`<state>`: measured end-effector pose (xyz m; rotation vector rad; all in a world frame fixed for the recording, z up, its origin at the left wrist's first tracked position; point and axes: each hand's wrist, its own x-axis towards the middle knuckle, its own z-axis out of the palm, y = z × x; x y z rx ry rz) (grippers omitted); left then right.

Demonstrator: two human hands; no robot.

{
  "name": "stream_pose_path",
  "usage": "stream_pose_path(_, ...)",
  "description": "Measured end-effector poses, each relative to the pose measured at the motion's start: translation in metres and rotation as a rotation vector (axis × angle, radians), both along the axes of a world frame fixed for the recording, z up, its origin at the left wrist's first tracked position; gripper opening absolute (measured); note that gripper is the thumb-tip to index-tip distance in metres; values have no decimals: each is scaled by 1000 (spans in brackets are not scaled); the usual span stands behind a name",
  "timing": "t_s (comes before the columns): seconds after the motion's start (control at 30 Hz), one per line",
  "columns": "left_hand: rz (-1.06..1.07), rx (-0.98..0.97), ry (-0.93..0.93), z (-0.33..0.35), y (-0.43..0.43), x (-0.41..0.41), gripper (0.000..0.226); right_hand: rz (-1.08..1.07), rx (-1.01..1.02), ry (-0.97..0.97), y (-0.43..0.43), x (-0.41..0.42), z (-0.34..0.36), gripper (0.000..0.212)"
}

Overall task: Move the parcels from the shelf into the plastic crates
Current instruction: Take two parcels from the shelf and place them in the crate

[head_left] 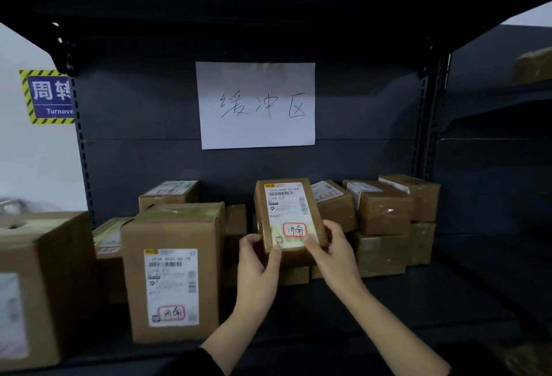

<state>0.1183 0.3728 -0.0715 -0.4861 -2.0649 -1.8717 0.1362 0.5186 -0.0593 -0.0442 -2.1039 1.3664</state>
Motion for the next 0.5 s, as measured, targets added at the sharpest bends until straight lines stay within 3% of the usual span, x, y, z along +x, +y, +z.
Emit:
stream_pose_path(0.17,0,-194,65,-29,-20,33,63,-19,20,3,-15,41,-34,52)
stream_pose_path(0.3,-23,-304,130,-44,-36,47,64,-58,102,-15,-32,61,-50,69)
stream_pose_path(0.5,5,-485,186,-57,-56,51,67,-101,145,-79,-51,71,-68,74)
